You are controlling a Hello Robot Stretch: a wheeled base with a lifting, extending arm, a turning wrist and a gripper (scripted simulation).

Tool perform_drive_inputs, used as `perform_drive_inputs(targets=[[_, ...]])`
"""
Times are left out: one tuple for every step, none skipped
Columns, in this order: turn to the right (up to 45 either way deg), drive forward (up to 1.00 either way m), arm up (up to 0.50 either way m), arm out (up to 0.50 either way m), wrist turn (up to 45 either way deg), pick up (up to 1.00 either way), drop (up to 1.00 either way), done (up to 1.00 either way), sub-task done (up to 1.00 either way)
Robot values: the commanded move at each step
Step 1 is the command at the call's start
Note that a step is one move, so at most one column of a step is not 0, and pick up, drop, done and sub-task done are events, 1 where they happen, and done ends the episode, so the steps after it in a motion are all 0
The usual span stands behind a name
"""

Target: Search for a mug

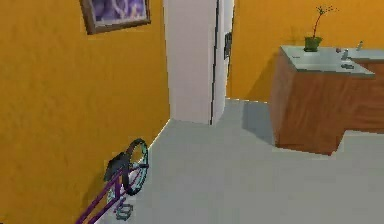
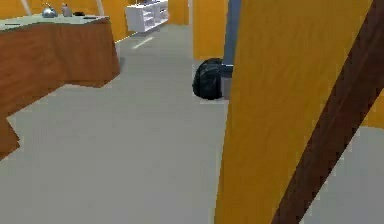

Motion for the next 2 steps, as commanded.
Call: perform_drive_inputs(targets=[[45.0, 0.00, 0.00, 0.00, 0.0, 0.00, 0.00, 0.00, 0.00], [18.0, 0.00, 0.00, 0.00, 0.0, 0.00, 0.00, 0.00, 0.00]])
